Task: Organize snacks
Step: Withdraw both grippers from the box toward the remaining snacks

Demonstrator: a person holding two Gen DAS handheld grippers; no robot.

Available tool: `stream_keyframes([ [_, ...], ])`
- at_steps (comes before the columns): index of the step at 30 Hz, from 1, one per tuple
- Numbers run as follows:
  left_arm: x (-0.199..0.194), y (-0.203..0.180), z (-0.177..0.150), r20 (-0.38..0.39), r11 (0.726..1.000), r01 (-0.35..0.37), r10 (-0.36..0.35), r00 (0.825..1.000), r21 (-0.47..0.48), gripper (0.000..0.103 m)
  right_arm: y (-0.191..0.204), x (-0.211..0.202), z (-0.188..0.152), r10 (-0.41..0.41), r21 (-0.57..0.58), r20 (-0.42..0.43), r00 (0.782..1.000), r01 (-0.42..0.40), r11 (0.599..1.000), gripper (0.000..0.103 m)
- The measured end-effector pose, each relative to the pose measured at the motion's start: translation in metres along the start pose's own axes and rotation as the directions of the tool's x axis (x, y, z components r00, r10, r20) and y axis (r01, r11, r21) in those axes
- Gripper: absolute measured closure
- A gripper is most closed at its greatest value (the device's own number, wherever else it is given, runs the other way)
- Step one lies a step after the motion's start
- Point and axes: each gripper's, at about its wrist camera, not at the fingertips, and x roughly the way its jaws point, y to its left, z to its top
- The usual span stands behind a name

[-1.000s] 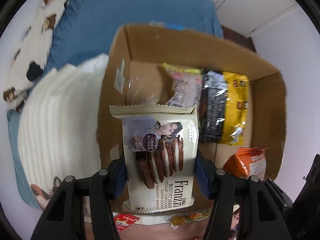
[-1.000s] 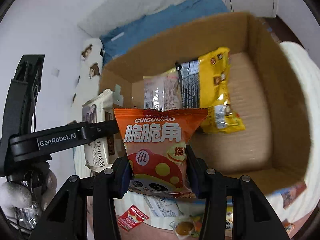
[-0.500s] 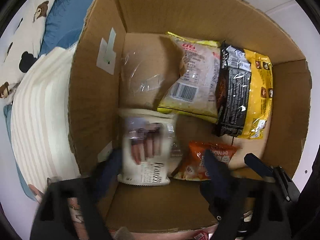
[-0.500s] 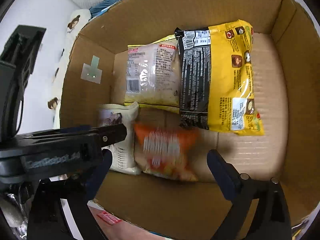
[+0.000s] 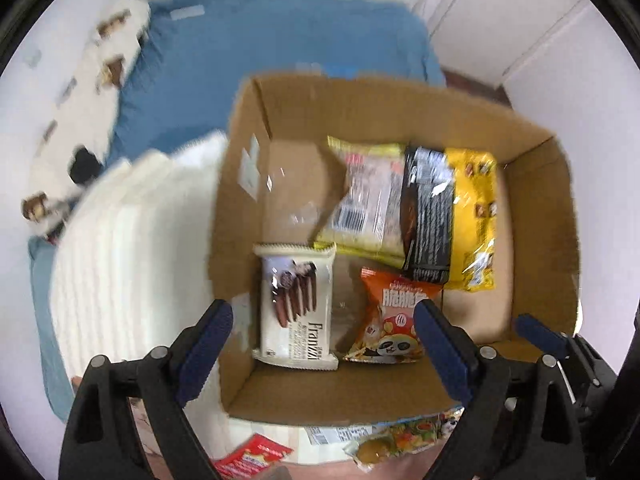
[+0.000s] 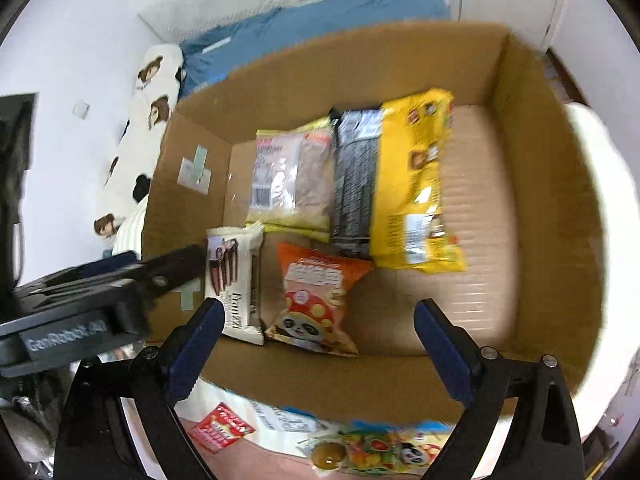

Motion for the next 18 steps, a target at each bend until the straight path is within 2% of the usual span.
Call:
stream_keyframes([
  [3,-0.035,0.002,-0.015,0.122,1.000,-0.021,0.018,0.992,0.021,0.010,-0.006,-0.030,-0.013,-0.041,0.002,0.088,0.995,0.041,0.999,0.005],
  [5,-0.053,0.002,-0.024,0.175,0.999,-0.035,0.027,0.984,0.039,0.010,-0.010,-0.048,-0.025,-0.049,0.012,0.138,0.989,0.048,0.999,0.005],
  [9,-0.082,0.002,-0.050,0.265,0.998,-0.050,0.038,0.964,0.039,0.010,-0.017,-0.079,-0.046,-0.028,0.044,0.209,0.977,0.019,0.999,0.005],
  [12,-0.097,0.000,-0.073,0.302,0.998,-0.050,0.036,0.953,0.039,0.010,-0.024,-0.097,-0.062,0.004,0.073,0.239,0.971,-0.022,0.997,0.006],
  [14,-0.103,-0.001,-0.090,0.320,0.998,-0.046,0.033,0.947,0.036,0.010,-0.031,-0.104,-0.076,0.036,0.092,0.258,0.966,-0.061,0.994,0.012],
  [15,-0.105,-0.002,-0.099,0.330,0.998,-0.053,0.039,0.943,0.032,0.010,-0.034,-0.107,-0.083,0.055,0.101,0.268,0.962,-0.085,0.991,0.026],
  [16,-0.106,-0.002,-0.110,0.340,0.998,-0.055,0.043,0.940,0.026,0.010,-0.037,-0.108,-0.091,0.067,0.105,0.263,0.962,-0.098,0.990,0.032],
  [18,-0.100,0.000,-0.127,0.337,0.998,-0.066,0.059,0.940,0.010,0.010,-0.046,-0.104,-0.107,0.101,0.128,0.254,0.962,-0.137,0.982,0.032],
])
